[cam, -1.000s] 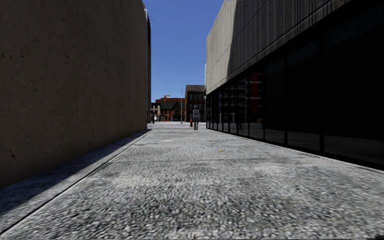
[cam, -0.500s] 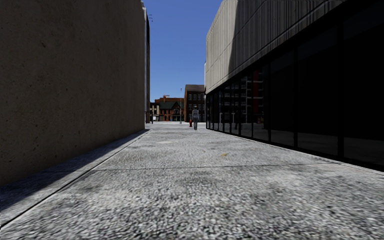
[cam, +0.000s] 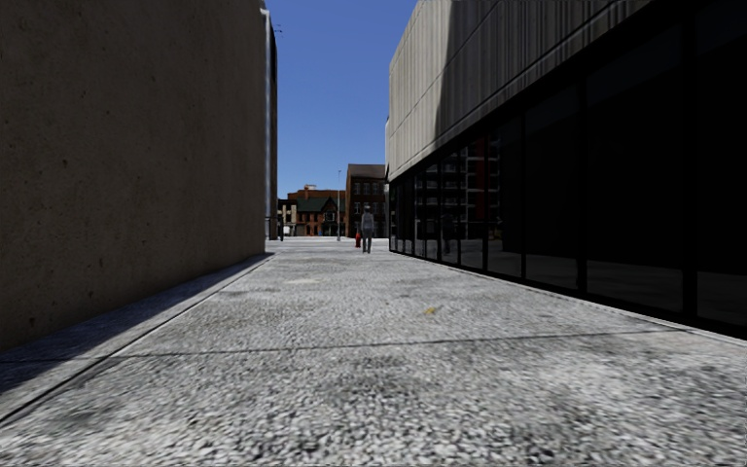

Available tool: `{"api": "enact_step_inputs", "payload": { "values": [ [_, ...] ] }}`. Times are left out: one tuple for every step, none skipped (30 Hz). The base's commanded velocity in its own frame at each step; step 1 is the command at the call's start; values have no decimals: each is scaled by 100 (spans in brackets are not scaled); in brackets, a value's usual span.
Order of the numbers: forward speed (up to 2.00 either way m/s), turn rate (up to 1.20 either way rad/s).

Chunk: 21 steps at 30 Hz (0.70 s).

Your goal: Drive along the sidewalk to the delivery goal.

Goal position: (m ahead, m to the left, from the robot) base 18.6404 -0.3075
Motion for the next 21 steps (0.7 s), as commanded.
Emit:
{"api": "enact_step_inputs", "payload": {
  "values": [
    [111,0],
    [111,0],
    [111,0],
    [111,0],
    [111,0],
    [111,0],
    [111,0],
    [111,0],
    [111,0],
    [111,0],
    [111,0],
    [111,0],
    [111,0],
    [111,0],
    [111,0],
    [111,0],
    [111,0],
    [111,0],
    [111,0],
    [111,0],
    [111,0]
  ]
}}
